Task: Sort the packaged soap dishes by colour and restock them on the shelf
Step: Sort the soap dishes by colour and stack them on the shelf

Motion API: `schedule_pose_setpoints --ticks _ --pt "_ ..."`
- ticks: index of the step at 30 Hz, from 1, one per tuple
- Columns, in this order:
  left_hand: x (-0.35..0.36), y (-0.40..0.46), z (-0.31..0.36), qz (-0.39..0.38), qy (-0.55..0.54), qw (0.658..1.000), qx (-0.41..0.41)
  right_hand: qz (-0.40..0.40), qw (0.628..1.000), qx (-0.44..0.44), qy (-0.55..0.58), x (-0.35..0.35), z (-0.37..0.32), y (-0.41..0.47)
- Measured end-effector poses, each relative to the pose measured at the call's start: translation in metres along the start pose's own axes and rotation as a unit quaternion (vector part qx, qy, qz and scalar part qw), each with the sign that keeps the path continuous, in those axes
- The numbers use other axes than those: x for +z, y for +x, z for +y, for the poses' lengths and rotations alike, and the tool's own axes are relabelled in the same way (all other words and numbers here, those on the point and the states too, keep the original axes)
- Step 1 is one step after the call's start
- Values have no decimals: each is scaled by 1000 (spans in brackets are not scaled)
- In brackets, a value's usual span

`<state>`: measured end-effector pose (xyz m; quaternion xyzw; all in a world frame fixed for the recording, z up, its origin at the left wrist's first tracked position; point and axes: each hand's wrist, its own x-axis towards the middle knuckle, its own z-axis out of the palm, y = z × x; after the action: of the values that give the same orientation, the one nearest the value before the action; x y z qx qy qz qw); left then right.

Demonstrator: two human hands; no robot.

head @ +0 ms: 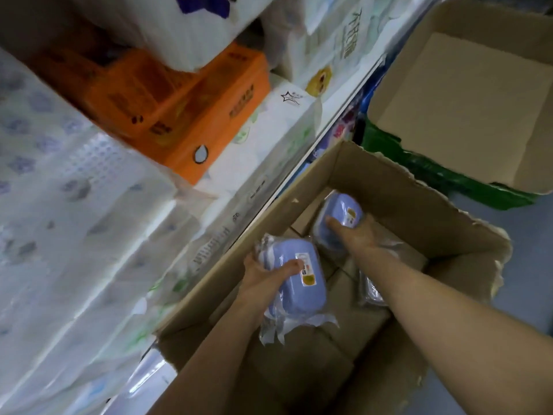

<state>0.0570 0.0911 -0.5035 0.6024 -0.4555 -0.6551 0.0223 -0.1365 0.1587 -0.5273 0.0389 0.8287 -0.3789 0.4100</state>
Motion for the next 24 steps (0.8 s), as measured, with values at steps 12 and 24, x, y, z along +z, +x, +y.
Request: schedule_pose_setpoints --ticks 12,24 --pt "45 25 47 -191 -20 981 33 -321 936 49 139 -56 11 -41" --pt "138 72 66 -173 376 896 162 -131 947 75 284 -64 47 10"
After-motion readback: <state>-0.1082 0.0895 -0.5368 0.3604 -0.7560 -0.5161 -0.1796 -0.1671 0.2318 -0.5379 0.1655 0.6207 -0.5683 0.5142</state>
